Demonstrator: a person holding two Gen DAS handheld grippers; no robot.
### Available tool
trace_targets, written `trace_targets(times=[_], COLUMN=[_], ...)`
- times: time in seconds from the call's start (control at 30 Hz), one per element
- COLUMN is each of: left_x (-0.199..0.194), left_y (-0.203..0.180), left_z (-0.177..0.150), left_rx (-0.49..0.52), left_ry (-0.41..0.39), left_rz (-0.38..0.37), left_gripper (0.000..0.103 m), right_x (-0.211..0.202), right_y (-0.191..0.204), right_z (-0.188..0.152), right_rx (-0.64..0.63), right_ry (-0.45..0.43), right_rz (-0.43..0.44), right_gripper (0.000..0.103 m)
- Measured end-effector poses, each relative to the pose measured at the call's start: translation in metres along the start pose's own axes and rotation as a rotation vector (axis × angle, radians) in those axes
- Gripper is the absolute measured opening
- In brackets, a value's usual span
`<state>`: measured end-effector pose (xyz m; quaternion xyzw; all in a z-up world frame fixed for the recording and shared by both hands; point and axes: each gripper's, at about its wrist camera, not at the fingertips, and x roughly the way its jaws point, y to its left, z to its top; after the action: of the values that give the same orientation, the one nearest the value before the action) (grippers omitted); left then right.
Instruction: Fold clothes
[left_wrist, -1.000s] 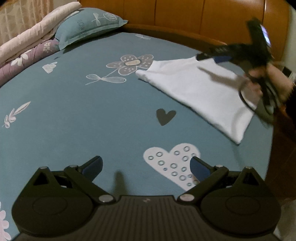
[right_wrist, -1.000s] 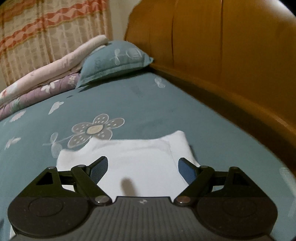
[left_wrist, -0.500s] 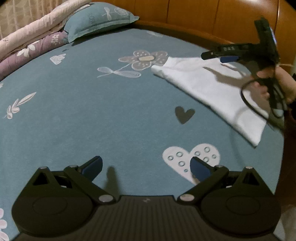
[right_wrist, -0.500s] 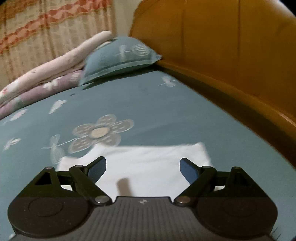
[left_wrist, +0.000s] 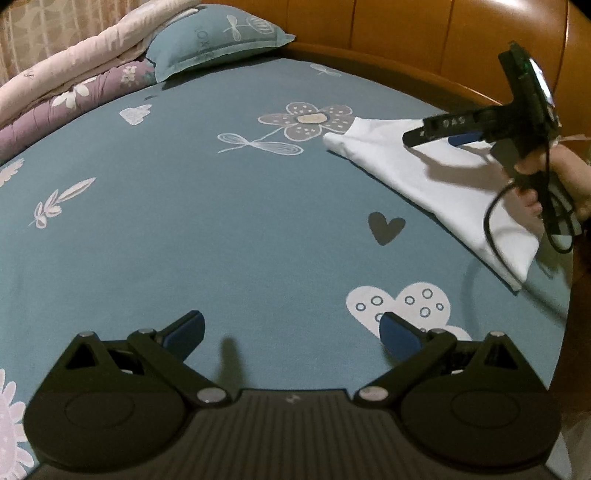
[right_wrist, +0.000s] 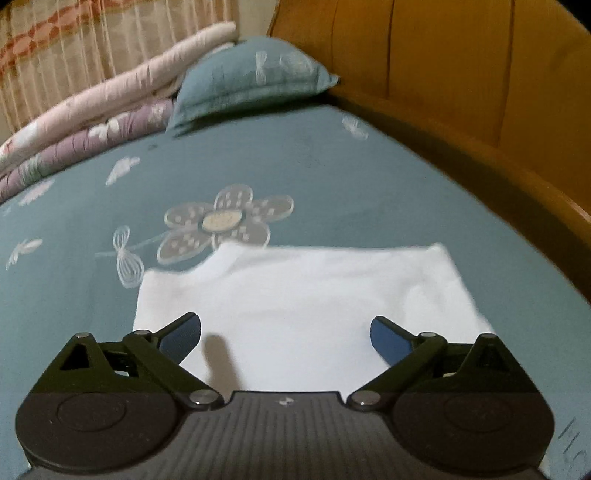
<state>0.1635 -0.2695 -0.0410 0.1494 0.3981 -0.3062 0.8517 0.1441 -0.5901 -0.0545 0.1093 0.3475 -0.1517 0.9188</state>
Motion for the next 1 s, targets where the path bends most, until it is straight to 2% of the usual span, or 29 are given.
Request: trace_targets(times=[0.2,0.3,0.43,0.53,0.7,0.83,1.0], left_x=[-0.004,-0.006,-0.01,-0.014,-0.021,-0.026,-0.029], left_y=[0.0,0.002,0.002,0.001,0.0,-0.003,-0.003], left_z=[-0.002,-0.001,-0.001,-0.002,-0.004,-0.007,-0.009], left_rx=[0.018,0.009,0.004,0.007,0.003,0.014,0.012], left_ry=[0.001,-0.005,-0.012,-0.017,-0.024,-0.03,-0.03], left_rz=[-0.002,0.006,0.0,-0.003,-0.016,-0.013,-0.002], left_gripper=[0.1,0.1,0.1,0.1,0.1,0.1,0.1], right_x=[0.005,-0.008,-0.041,-0.057,-0.059,-0.084,-0.106], right_y=[0.002,0.002,-0.001,-0.017,-0.061,-0.05,-0.004], right_z=[0.001,0.001,-0.005,-0.013,-0.043,-0.046,-0.063], right_rx=[-0.012,0.007,0.004,0.037,0.142,0.146,0.069], right_ry=[0.006,0.009,-0.049,-0.064,0.008,-0.034,-0.049], right_rz=[-0.032,-0.016,-0.015,-0.037,-0.09,-0.081,0.067], right_gripper=[0.103,0.103,0.103,0.103,0.101,0.102,0.102])
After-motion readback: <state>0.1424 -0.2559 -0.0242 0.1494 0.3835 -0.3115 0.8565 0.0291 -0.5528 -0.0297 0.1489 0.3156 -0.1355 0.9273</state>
